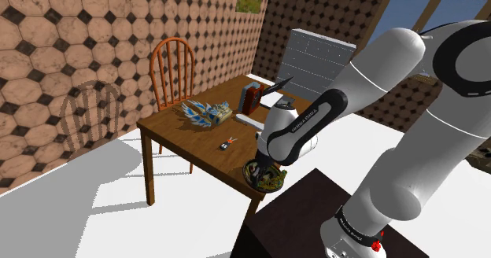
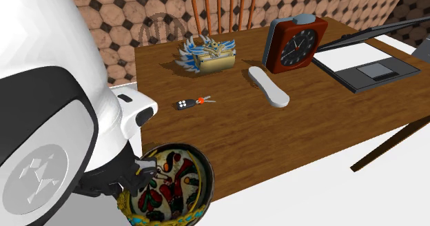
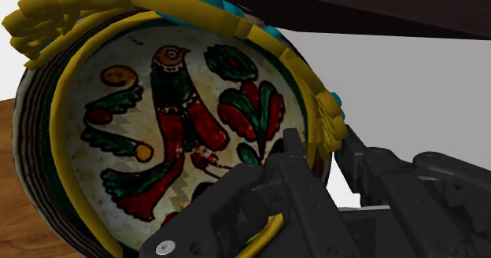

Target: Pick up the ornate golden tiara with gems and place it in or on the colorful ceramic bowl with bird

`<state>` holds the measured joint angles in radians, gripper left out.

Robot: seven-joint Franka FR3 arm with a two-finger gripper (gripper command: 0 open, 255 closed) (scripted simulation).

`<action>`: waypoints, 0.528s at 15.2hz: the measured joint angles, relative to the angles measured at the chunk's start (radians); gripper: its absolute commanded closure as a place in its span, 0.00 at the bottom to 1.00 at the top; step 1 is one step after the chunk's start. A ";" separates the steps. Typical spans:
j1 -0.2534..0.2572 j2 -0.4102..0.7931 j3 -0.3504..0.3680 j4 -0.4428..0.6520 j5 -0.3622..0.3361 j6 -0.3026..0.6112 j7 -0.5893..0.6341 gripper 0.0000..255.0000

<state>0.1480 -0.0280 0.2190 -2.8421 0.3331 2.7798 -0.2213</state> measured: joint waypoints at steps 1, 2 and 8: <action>0.000 0.001 0.000 0.000 0.000 0.001 0.000 1.00; 0.000 0.001 0.000 0.000 0.000 0.001 0.000 1.00; 0.000 0.002 0.000 -0.001 0.001 0.002 -0.001 0.00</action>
<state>0.1476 -0.0261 0.2186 -2.8429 0.3336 2.7813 -0.2219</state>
